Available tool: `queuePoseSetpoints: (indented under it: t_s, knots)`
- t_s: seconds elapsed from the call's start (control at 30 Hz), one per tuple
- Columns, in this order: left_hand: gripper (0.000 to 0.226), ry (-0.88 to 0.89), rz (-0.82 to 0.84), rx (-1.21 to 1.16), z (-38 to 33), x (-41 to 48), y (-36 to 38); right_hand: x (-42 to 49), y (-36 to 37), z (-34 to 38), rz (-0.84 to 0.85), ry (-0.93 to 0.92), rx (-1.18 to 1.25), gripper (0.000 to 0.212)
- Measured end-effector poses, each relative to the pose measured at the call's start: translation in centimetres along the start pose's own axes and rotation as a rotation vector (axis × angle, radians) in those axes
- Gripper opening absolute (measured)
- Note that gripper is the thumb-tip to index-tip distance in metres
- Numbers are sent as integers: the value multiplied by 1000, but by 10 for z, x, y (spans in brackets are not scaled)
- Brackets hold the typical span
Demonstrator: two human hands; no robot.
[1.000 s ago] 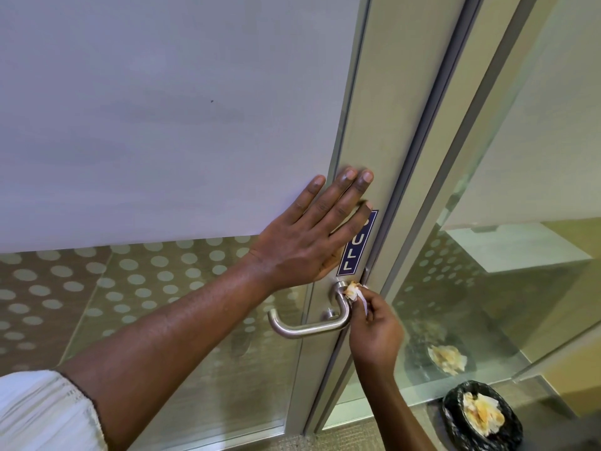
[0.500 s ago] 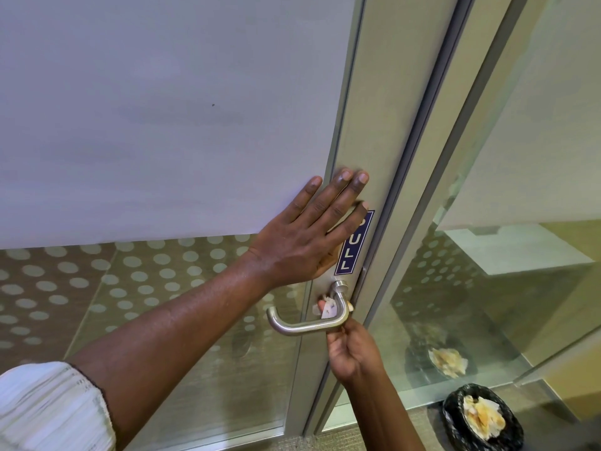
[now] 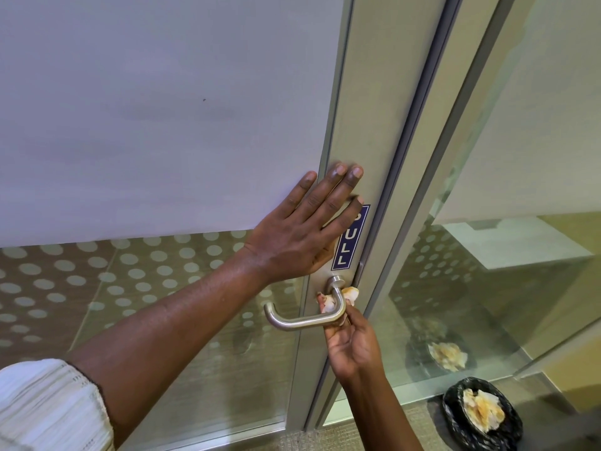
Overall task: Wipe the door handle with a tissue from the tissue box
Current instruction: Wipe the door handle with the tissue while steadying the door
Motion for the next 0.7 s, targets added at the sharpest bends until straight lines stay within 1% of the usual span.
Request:
queuePoseSetpoints:
  t_s: [0.1,0.2,0.23,0.3,0.33,0.43,0.47,0.53,0.63,0.7]
  knots:
    - [65,-2,6,1,-1,0,0,-3,-11,2,11,-60,-55,39]
    - [65,0,12,-1,0,0,0,1,-22,7,-51,-195,-210,31]
    - [64,-3,11,0,-1,0,0,3,-23,8,-88,-264,-301,27]
    - [64,-6,6,-3,-1,0,-1,3,-23,9,-143,-465,-564,19]
    - [64,-4,5,-4,-2,0,-1,2,-23,7,-144,-589,-717,19]
    - [64,-2,0,-2,-1,1,-1,-8,-24,-6,-165,-911,-1151,32]
    - [64,-3,-1,-4,-1,1,-1,-10,-25,-12,-146,-987,-1253,34]
    - [64,-6,0,-8,-1,0,0,-13,-27,-25,-51,-1112,-1429,36]
    - [64,-10,-3,-7,-1,1,0,-15,-25,-37,41,-1235,-1634,43]
    - [64,-10,-3,-9,-1,0,-1,-18,-24,-43,60,-1298,-1726,40]
Point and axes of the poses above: each hand's wrist, its own x-axis towards the middle knuckle, its own y-axis out of the palm, z = x × y, the point moved 3 cm from there along x, towards the middle knuckle, and after that the axes turned 4 degrees about -z, right-handed, at the moved point
